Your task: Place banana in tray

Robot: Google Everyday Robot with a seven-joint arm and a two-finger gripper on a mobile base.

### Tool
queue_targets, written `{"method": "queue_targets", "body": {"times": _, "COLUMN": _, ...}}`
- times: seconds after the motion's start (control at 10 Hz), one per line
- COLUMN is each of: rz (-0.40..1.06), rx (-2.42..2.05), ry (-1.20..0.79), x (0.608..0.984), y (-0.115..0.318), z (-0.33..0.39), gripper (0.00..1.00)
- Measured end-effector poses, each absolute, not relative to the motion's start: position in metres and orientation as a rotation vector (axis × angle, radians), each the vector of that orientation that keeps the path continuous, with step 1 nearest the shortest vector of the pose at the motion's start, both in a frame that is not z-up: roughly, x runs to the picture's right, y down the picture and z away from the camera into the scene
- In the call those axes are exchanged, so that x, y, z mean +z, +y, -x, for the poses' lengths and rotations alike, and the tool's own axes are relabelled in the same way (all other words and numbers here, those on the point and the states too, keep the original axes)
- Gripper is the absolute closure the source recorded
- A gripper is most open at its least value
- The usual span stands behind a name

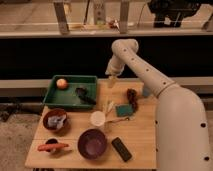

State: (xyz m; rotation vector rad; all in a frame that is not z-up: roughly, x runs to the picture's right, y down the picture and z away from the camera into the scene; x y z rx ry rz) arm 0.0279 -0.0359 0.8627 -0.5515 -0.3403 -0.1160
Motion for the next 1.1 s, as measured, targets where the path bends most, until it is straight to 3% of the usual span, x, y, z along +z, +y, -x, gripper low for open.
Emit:
{"method": "queue_targets", "body": {"times": 0.4, "rz": 0.595, "rx": -0.167, "ry": -0.387, "x": 0.874, "y": 0.025, "z": -0.017, "gripper": 0.21}}
{"method": "queue_targets", "body": {"times": 0.9, "rz": 0.677, "rx": -0.115, "ry": -0.415, "x": 0.919, "y": 0.075, "z": -0.008, "gripper": 0.21}}
{"method": "queue_targets", "body": {"times": 1.1, "rz": 0.737, "rx": -0.086, "ry": -0.4, "x": 0.942, "y": 0.091, "z": -0.002, "gripper": 0.33}}
